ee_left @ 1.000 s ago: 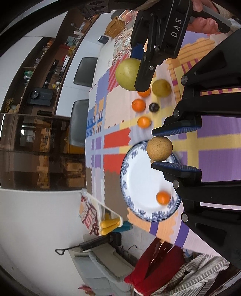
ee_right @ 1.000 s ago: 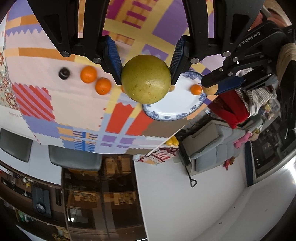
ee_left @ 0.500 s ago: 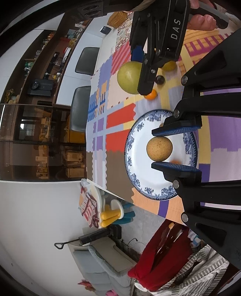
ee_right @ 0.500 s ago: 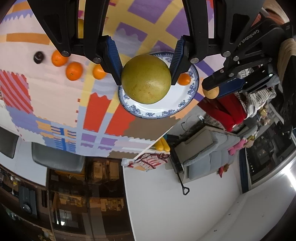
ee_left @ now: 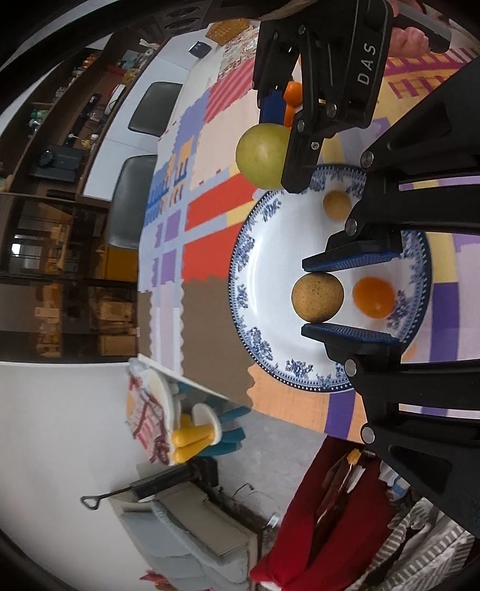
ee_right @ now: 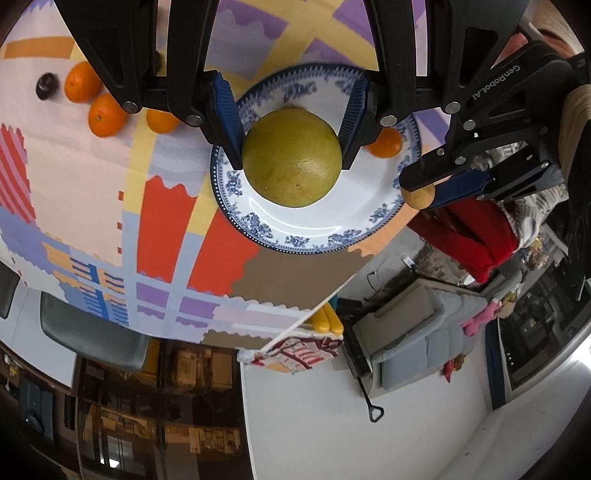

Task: Organize fruits
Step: 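Carry the kiwi with the left gripper while the right gripper carries the green pear to the plate, then open the left gripper over the plate while the right gripper releases the green pear there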

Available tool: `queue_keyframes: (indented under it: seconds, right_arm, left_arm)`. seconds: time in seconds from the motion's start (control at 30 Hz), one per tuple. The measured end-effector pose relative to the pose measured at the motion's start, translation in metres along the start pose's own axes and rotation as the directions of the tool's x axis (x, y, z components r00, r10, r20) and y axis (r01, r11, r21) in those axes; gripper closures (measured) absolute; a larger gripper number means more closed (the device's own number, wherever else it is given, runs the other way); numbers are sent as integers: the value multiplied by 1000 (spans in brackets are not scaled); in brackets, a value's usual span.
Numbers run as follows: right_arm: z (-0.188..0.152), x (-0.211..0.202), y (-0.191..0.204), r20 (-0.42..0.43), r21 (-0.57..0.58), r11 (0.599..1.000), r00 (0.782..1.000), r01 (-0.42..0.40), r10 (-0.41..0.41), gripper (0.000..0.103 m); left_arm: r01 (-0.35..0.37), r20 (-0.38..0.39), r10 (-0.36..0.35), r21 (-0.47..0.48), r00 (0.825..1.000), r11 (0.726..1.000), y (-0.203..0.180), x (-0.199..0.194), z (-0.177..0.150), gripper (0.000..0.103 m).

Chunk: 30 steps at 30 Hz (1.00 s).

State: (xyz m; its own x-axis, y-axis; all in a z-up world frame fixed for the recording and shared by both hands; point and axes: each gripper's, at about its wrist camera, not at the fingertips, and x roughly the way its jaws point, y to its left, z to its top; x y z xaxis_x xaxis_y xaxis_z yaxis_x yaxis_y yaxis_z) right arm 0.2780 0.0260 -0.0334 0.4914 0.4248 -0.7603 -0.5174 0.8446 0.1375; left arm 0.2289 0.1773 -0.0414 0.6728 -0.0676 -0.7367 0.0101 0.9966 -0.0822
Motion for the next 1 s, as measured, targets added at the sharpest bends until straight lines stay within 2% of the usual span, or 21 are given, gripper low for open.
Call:
queue_keyframes:
  seconds: [0.3,0.57,0.73,0.87,1.0]
  right_arm:
    - [10,45,-5,-95,8,1000,995,21,-20,52]
    - [8,63,-7,-133,13,1000,991,22,-20,52]
    - [7,69,-9,-144,19,1000,990,15,-13,52]
    - [6,71,-11,-150,35,999,989,0,5,52]
    - [5,69,-10,-137,36,999,990,-13,18,49]
  left_arm:
    - [22,-100,-26,-41,995,999,16,39,6,75]
    - [27,-143,-31,-35,989,999,18,55,4,75]
    - [15,-151,-17,-17,988,1000,17,60,5,75]
    - [14,-139,-17,-21,990,1000,18,56,7,63]
    - [-22,-105,23,5,994,1000,15,45,9,62]
